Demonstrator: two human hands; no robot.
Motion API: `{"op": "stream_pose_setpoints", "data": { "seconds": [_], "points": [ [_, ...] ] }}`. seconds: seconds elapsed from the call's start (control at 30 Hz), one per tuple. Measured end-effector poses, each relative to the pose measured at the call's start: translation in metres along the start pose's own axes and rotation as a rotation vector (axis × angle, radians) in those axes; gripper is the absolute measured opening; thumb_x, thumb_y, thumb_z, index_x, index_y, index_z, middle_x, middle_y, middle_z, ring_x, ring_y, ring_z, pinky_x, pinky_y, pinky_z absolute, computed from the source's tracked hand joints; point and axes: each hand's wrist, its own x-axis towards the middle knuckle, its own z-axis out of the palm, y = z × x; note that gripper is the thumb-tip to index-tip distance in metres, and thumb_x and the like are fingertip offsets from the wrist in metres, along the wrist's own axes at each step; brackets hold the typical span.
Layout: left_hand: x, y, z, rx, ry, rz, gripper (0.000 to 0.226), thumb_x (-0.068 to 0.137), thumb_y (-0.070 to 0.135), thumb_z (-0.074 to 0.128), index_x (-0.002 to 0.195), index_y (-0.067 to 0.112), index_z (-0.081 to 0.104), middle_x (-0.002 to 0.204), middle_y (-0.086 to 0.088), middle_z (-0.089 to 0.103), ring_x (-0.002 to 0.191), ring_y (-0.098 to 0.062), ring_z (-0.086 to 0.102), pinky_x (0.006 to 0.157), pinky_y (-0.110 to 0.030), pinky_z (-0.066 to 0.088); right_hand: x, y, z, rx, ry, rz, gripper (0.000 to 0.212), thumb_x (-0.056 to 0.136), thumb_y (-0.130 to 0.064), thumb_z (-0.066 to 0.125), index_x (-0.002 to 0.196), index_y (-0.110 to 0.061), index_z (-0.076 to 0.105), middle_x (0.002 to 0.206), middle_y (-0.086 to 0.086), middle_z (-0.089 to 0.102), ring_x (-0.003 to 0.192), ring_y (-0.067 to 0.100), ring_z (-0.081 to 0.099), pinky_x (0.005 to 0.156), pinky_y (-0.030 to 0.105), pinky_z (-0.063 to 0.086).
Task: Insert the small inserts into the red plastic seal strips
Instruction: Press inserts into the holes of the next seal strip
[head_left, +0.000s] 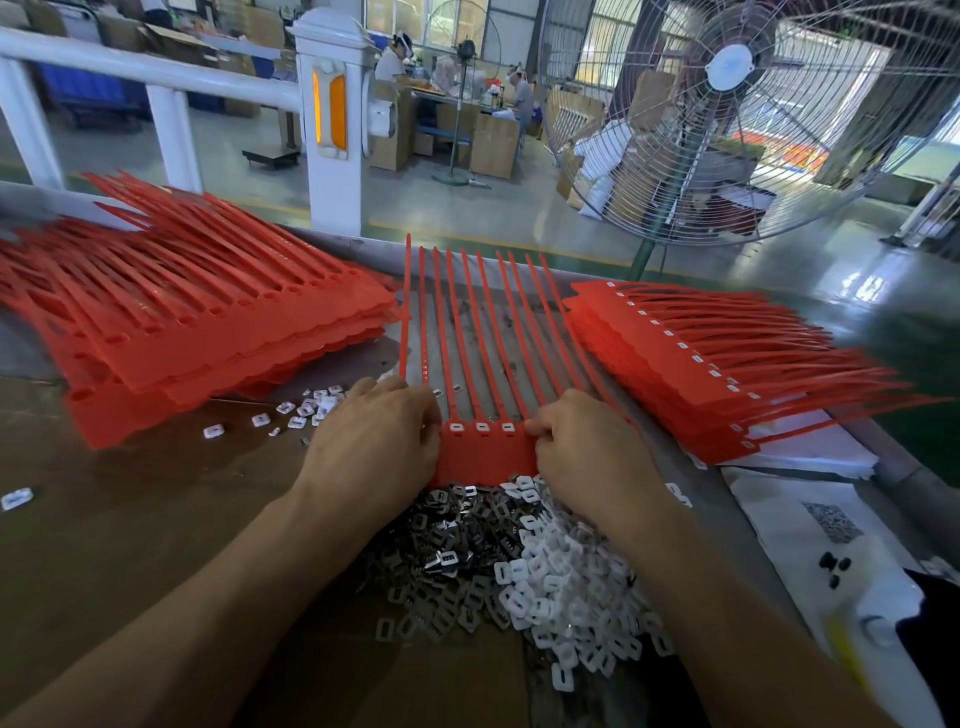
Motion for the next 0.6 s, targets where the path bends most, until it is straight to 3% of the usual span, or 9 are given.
{"op": "stream_pose_setpoints", "data": {
  "seconds": [0.1, 0.17, 0.23, 0.3, 0.43, 0.6],
  "points": [
    [-0.001, -0.001, 0.0, 0.005, -0.008, 0.005, 0.015, 0.097, 0.031, 0.053, 0.099, 0.029, 0.068, 0.098, 0.01, 0.058, 0.099, -0.014, 0.049, 0.078, -0.028, 0.039, -0.005, 0.006, -0.003, 0.107, -0.019, -0.011, 0.037, 0.098, -0.008, 0.052, 0.118, -0.025, 0.078, 0.092, -0.016, 0.066, 0.085, 0.008, 0.064, 0.064, 0.016, 0.045],
    [0.0, -0.001, 0.001, 0.008, -0.014, 0.004, 0.015, 0.097, 0.031, 0.053, 0.098, 0.028, 0.067, 0.098, 0.01, 0.058, 0.099, -0.015, 0.049, 0.079, -0.029, 0.041, -0.009, 0.013, -0.002, 0.147, -0.039, -0.037, 0.038, 0.1, -0.012, 0.053, 0.126, -0.029, 0.074, 0.108, -0.015, 0.069, 0.091, 0.003, 0.063, 0.068, 0.009, 0.04],
    [0.0, -0.002, 0.001, 0.004, -0.02, 0.001, 0.015, 0.096, 0.031, 0.053, 0.097, 0.029, 0.067, 0.097, 0.009, 0.058, 0.1, -0.016, 0.05, 0.082, -0.032, 0.045, -0.011, 0.021, -0.002, 0.265, -0.07, -0.016, 0.036, 0.101, -0.018, 0.056, 0.13, -0.034, 0.07, 0.125, -0.016, 0.068, 0.106, 0.001, 0.063, 0.086, 0.017, 0.048],
    [0.0, -0.002, 0.0, 0.002, -0.025, -0.002, 0.015, 0.096, 0.032, 0.053, 0.098, 0.029, 0.067, 0.098, 0.01, 0.058, 0.1, -0.016, 0.049, 0.085, -0.034, 0.047, -0.012, 0.029, -0.004, 0.443, -0.128, 0.027, 0.028, 0.1, -0.024, 0.063, 0.122, -0.038, 0.072, 0.115, -0.022, 0.072, 0.104, -0.004, 0.064, 0.095, 0.025, 0.051],
    [0.0, -0.002, 0.001, 0.015, -0.024, 0.012, 0.015, 0.096, 0.032, 0.052, 0.098, 0.029, 0.067, 0.097, 0.009, 0.059, 0.1, -0.016, 0.051, 0.086, -0.033, 0.046, -0.012, 0.035, -0.01, 0.499, -0.244, -0.007, 0.006, 0.093, -0.039, 0.075, 0.093, -0.045, 0.075, 0.089, -0.022, 0.072, 0.08, 0.0, 0.068, 0.069, 0.021, 0.051],
    [-0.001, 0.0, 0.001, 0.081, -0.003, 0.036, 0.012, 0.094, 0.034, 0.056, 0.099, 0.032, 0.067, 0.101, 0.01, 0.061, 0.104, -0.017, 0.053, 0.093, -0.035, 0.04, -0.013, 0.032, -0.012, 0.477, -0.276, -0.039, 0.005, 0.087, -0.04, 0.081, 0.086, -0.038, 0.077, 0.089, -0.021, 0.072, 0.078, -0.004, 0.066, 0.066, 0.017, 0.045]
  ]
}}
